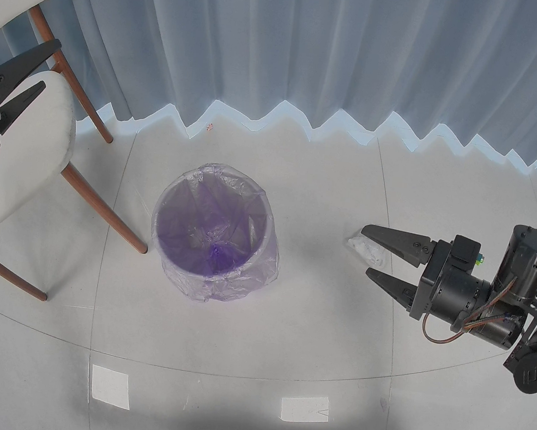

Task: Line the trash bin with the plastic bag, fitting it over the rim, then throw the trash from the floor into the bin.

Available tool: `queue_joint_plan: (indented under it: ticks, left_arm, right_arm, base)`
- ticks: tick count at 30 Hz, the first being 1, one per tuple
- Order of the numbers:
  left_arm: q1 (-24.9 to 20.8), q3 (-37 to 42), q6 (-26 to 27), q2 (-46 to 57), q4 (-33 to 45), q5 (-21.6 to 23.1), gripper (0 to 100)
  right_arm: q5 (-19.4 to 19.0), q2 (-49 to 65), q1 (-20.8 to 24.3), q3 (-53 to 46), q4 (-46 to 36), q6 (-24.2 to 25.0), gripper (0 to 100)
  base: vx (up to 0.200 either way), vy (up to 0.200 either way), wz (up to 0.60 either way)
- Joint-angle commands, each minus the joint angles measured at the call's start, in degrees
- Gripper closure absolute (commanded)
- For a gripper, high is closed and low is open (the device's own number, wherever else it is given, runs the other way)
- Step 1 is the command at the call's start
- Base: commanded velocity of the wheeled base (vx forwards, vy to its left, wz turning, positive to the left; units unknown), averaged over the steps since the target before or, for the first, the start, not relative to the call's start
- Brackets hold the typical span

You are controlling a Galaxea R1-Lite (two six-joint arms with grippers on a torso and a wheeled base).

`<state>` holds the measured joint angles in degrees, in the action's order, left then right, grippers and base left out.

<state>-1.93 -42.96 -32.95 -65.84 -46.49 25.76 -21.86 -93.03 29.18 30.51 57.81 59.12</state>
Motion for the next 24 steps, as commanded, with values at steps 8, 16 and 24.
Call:
queue_joint_plan:
  ticks: [8, 16, 24]
  left_arm:
    - [-0.1, 1.21, -0.01, 0.1, -0.09, -0.01, 0]
    - [-0.01, 1.21, -0.01, -0.16, -0.09, -0.01, 0]
    - [0.08, 1.39, 0.34, -0.25, -0.09, -0.01, 0]
  right_arm:
    - [0.5, -3.57, -11.08, 15.98, -25.38, -19.4, 0]
    - [1.64, -12.97, -15.21, 23.63, -29.68, -24.93, 0]
    - [9.73, -24.4, -16.26, 30.48, -29.07, -30.74, 0]
  base:
    - [0.0, 0.0, 0.0]
    - [0.0, 0.0, 0.0]
    - [0.0, 0.0, 0.0]
